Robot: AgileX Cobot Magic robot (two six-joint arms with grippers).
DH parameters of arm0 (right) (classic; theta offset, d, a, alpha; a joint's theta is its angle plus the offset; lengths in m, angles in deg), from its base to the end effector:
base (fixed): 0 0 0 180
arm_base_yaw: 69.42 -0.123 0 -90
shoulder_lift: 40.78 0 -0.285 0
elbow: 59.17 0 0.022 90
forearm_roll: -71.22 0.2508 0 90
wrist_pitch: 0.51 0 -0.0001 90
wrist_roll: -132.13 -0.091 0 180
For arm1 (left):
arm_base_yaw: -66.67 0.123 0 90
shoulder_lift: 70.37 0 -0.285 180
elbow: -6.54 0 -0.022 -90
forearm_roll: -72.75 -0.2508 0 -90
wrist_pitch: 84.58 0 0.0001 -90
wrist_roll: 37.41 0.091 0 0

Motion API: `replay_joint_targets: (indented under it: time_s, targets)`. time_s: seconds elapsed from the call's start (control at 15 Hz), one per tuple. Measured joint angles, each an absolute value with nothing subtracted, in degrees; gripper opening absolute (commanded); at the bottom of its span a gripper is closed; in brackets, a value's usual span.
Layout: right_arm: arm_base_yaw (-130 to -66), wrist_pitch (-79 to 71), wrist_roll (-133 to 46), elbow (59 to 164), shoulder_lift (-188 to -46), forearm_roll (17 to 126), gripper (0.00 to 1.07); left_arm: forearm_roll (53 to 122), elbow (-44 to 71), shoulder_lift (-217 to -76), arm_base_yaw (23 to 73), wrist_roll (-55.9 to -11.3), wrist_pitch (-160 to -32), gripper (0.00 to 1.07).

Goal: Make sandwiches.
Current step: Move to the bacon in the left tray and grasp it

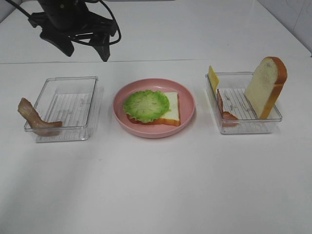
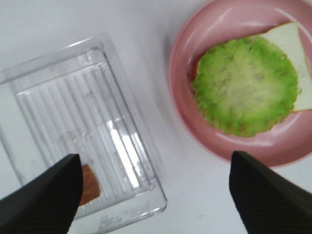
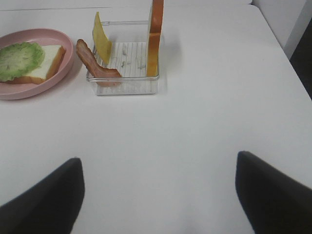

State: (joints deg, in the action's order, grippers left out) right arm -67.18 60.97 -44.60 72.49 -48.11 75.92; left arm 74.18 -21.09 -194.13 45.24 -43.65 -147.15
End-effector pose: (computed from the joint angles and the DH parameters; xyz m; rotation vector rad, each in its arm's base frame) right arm -0.0069 0.0068 0.2776 -0.0233 2.0420 0.0380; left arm 0.4117 -0.1638 0.2702 0.3576 2.7590 -0.1579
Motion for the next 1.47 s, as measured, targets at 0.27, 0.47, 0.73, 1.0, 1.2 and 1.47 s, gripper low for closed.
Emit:
replay_joint_targets:
  time_s: [0.27,0.47,0.73,1.0,1.2,1.47]
  targets:
    - [-67.18,60.97,-44.6,72.49,-48.11,75.92,0.8,68.39,-21.15,-193.27,46.9,-45.95,-153.68,0.77]
    - [-67.18,60.97,-44.6,72.49,-48.11,75.92,0.8,71.77,-21.15,-192.52,52.63,-46.58,-153.85,0.76]
    - [-67.18,60.97,-44.6,72.49,-48.11,75.92,0.8,72.75,-7.4,-182.78,59.05,-46.41,-153.97,0.76]
    - [-67.18,60.97,-44.6,72.49,-48.11,75.92,0.8,72.29,4.35,-179.23,63.29,-46.41,-154.6,0.76]
    - [-67.18,60.97,-44.6,72.49,-48.11,75.92,0.8,74.06,7.56,-179.52,63.74,-46.41,-149.96,0.76]
    - [-67.18,60.97,-44.6,72.49,-48.11,75.97,0.8,78.19,7.56,-183.01,63.74,-46.41,-140.73,0.69]
